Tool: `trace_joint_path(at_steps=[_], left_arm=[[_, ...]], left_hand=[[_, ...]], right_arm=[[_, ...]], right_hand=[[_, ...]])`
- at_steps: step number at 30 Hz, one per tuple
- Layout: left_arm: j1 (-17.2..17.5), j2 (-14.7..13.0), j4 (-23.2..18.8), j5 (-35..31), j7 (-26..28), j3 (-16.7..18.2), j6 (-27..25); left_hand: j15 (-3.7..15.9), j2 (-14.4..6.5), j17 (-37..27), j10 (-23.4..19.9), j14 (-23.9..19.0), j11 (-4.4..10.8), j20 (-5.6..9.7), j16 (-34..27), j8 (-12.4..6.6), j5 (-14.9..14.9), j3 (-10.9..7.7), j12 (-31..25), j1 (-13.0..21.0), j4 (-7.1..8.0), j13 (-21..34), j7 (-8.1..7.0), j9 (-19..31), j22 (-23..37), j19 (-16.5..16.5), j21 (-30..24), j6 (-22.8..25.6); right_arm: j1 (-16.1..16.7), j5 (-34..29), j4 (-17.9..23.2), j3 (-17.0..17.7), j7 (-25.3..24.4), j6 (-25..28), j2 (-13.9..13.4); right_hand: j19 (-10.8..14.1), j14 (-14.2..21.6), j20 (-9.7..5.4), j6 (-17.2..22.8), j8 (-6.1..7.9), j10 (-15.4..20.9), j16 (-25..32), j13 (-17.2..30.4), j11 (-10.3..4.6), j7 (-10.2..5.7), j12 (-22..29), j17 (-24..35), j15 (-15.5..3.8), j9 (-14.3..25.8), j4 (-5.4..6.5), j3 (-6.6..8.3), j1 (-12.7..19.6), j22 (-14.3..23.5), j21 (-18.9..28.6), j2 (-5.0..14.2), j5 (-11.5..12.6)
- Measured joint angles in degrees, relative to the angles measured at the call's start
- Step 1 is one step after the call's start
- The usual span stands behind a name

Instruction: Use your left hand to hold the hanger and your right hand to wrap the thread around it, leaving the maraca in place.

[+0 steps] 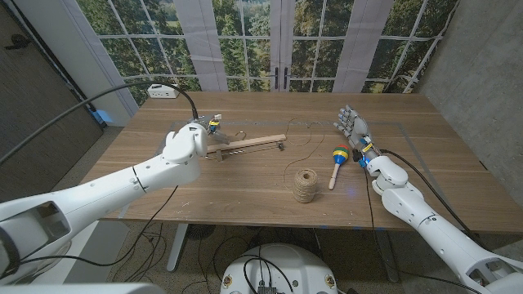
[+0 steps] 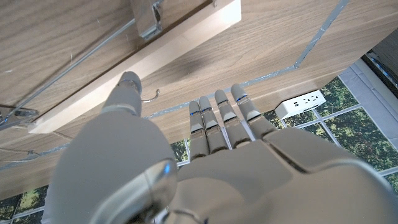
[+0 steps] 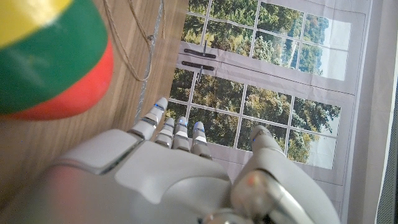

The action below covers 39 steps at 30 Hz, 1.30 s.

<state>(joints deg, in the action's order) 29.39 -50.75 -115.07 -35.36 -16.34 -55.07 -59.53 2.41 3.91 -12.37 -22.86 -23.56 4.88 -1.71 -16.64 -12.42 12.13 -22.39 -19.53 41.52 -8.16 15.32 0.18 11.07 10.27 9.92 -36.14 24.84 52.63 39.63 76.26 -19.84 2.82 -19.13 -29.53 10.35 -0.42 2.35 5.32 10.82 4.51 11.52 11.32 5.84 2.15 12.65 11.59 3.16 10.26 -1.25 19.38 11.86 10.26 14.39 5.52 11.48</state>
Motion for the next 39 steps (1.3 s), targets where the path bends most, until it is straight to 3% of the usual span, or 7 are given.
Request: trace_joint_path(at_steps=[14, 17, 33, 34, 39], left_arm=[[-3.86, 1.26, 3.32, -6.57, -6.36, -5.18, -0.27], [-4.17, 1.95, 4.57, -7.94, -6.7, -6.09, -0.09], [-2.64, 3.39, 6.37, -11.04, -2.83, -5.59, 2.85], [-0.06, 5.18, 8.29, -11.15, -2.49, -3.85, 3.07], [0.76, 5.69, 8.82, -11.0, -1.19, -3.15, 4.16]], left_hand=[[-0.06, 0.75, 0.13, -0.2, -0.56, -0.06, 0.18, 0.0, -0.16, 0.45, 1.31, 0.0, 1.66, -0.48, 0.53, -0.86, 0.0, -0.01, 0.25, 0.39, 0.86], [0.25, 0.21, 0.13, -0.92, -0.9, 0.65, 0.28, -0.15, -0.16, 0.45, 1.33, -0.43, 2.19, -0.46, 0.76, -1.36, 0.22, -0.01, 0.74, 0.39, 1.36], [0.26, -1.63, 0.31, -4.71, -4.97, 1.34, -0.56, -2.02, -1.15, 0.88, 2.01, -2.09, 6.61, -0.68, 1.56, -2.4, 0.27, -0.01, 5.64, 0.12, 5.52], [0.46, -1.73, 0.26, -4.79, -5.18, 1.26, -0.63, -2.01, -1.15, 0.88, 2.01, -2.09, 6.7, -0.68, 1.59, -2.19, 0.27, -0.01, 6.02, 0.05, 5.74], [0.47, -2.71, 0.23, -5.51, -6.0, 1.16, -1.12, -2.67, -1.15, 0.88, 2.24, -2.32, 8.62, -0.91, 1.85, -1.79, 0.27, -0.01, 9.6, -0.96, 6.14]], right_arm=[[-0.61, 0.2, -1.07, -0.3, 0.61, 0.07, 0.64], [-0.67, 0.2, -1.2, -0.33, 0.61, 0.07, 0.78], [-0.71, 0.2, -1.76, -0.42, 0.39, 0.07, 1.39], [-0.71, 0.15, -1.8, -0.43, -0.12, 0.01, 1.43], [-0.66, 0.15, -1.97, -0.43, -0.25, -0.07, 1.55]], right_hand=[[0.0, 0.0, 0.0, 0.0, 0.0, -0.01, 0.0, 0.0, 0.0, 0.0, 0.0, 0.0, 0.0, 0.0, 0.0, 0.0, 0.0, -0.01, 0.0, 0.0, 0.0], [0.0, 0.23, 0.0, 0.0, 0.0, -0.01, 0.0, 0.0, 0.0, 0.0, 0.0, -0.01, 0.23, 0.0, 0.0, 0.0, 0.0, -0.01, 0.0, 0.0, 0.0], [-0.01, 0.23, 0.0, 0.21, 0.0, 0.31, 0.0, 0.0, 0.31, -0.21, 0.0, -0.14, 0.22, 0.0, 0.0, 0.0, 0.0, -0.01, -0.22, 0.0, 0.0], [-0.01, 0.22, 0.0, 0.21, 0.0, 0.3, 0.0, 0.0, 0.31, -0.21, 0.0, -0.14, 0.23, 0.0, 0.0, 0.0, 0.0, -0.01, -0.22, 0.0, 0.0], [-0.01, 0.22, 0.0, 0.21, 0.0, 0.3, 0.0, 0.0, 0.31, -0.21, 0.0, -0.03, 0.22, 0.0, 0.0, 0.0, -0.04, -0.01, -0.22, 0.04, 0.0]])
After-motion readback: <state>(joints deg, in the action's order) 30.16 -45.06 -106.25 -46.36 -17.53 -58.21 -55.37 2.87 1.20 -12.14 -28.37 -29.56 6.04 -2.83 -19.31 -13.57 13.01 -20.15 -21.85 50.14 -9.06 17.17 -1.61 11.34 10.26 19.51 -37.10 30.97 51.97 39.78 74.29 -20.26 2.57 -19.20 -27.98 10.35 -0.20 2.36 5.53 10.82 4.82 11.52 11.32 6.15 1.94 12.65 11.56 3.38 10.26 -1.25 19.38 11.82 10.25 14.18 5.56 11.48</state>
